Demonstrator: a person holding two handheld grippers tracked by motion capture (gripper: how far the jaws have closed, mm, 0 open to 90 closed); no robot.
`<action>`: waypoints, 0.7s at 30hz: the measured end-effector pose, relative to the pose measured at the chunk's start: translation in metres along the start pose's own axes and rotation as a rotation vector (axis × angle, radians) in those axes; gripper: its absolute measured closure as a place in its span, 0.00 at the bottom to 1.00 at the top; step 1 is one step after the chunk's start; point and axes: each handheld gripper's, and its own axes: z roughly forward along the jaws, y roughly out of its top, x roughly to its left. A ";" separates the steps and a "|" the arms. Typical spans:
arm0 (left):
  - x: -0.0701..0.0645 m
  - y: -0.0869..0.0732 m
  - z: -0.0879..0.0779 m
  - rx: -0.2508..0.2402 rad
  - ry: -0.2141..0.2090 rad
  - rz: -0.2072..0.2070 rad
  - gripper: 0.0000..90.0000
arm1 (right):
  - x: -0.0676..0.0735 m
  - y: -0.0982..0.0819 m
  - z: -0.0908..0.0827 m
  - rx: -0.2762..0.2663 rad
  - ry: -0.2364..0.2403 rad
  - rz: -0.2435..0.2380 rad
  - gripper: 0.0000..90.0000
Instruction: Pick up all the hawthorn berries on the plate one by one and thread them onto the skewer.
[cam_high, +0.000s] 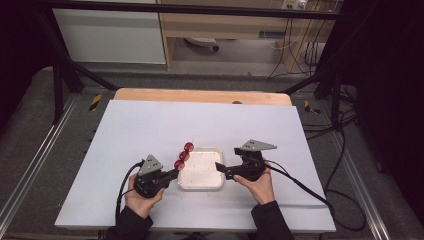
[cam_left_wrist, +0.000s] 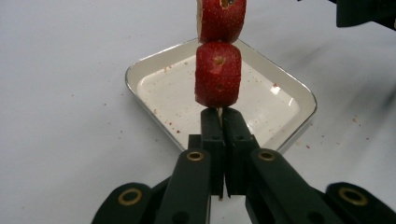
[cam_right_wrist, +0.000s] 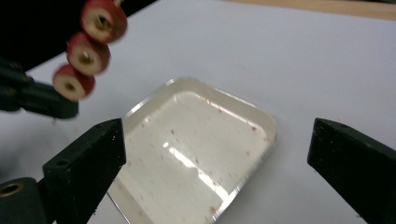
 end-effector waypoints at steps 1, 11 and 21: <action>0.001 0.000 -0.001 0.005 -0.003 0.003 0.98 | -0.002 -0.002 -0.002 0.018 -0.011 -0.010 0.03; 0.011 0.007 -0.007 0.047 -0.017 0.029 0.98 | -0.026 -0.028 -0.022 0.113 -0.052 -0.045 0.00; 0.015 0.022 0.002 0.110 -0.041 0.047 0.98 | -0.045 -0.055 -0.041 0.159 -0.057 -0.054 0.01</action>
